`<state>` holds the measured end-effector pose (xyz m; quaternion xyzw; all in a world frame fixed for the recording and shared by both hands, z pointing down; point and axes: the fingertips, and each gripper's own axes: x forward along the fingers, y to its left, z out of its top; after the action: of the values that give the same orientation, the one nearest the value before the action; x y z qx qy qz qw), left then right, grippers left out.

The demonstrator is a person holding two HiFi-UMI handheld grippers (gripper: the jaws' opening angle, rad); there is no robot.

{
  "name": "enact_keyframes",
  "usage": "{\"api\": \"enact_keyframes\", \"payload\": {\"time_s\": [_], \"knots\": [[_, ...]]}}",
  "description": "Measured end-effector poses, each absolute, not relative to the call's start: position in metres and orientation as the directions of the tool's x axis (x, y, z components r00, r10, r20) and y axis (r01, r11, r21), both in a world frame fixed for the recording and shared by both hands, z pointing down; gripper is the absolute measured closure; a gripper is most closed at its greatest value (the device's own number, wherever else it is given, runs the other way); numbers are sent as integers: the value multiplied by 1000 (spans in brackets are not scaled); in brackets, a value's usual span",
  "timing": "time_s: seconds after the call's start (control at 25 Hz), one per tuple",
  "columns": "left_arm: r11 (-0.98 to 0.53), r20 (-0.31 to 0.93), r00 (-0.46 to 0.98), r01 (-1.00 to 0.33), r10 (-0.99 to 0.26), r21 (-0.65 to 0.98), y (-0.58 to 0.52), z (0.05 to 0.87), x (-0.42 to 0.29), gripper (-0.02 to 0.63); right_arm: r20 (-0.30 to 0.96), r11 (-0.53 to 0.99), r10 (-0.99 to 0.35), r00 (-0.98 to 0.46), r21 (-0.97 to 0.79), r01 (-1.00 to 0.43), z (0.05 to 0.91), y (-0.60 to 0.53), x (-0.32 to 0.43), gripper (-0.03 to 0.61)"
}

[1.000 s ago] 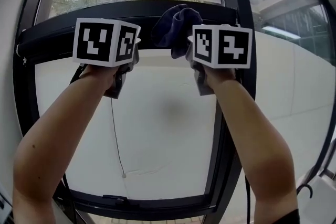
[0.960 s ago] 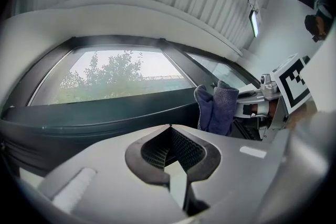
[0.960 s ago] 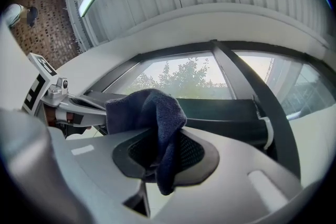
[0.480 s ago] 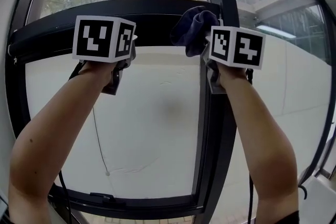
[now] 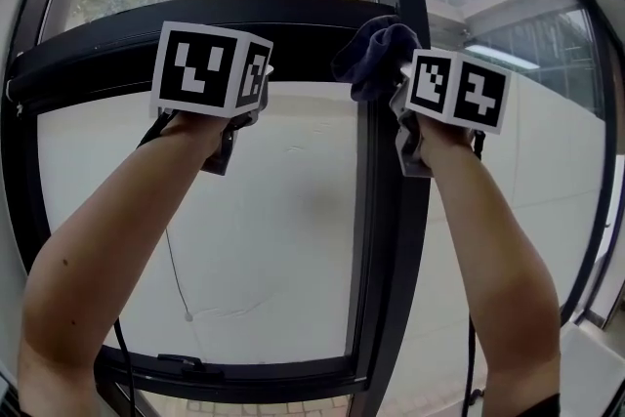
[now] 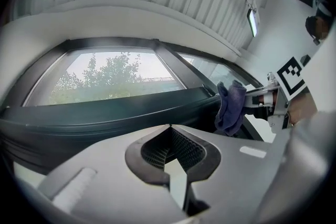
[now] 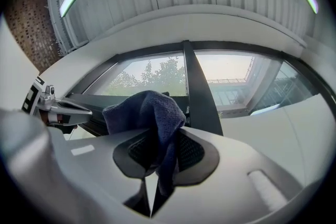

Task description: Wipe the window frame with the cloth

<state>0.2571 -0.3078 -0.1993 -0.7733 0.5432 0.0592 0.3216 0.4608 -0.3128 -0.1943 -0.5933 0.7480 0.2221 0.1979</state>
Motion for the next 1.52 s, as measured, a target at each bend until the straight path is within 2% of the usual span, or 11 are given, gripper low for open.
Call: {"api": "enact_keyframes", "payload": {"time_s": [0.12, 0.4, 0.76, 1.0, 1.16, 1.28, 1.52], "knots": [[-165, -459, 377, -884, -804, -437, -306, -202, 254, 620, -566, 184, -799, -205, 95, -978, -192, -301, 466, 500], [-221, -458, 415, -881, -786, -419, -302, -193, 259, 620, -562, 144, -809, -173, 96, -985, -192, -289, 470, 500], [-262, -449, 417, -892, -790, -368, -318, -161, 259, 620, -552, 75, -822, -137, 134, -988, -195, -327, 474, 500], [-297, -406, 429, -889, -807, -349, -345, -120, 272, 620, -535, 35, -833, -139, 201, -979, -182, -337, 473, 505], [-276, -392, 450, -862, -803, -425, -352, -81, 283, 620, -524, 44, -837, -154, 215, -976, -166, -341, 475, 505], [-341, -357, 480, -857, -801, -386, -359, -44, 286, 620, -505, 61, -847, -166, 218, -974, -151, -345, 478, 505], [-379, -321, 488, -858, -812, -346, -375, 18, 279, 620, -486, 69, -855, -184, 245, -967, -133, -348, 475, 505]]}}
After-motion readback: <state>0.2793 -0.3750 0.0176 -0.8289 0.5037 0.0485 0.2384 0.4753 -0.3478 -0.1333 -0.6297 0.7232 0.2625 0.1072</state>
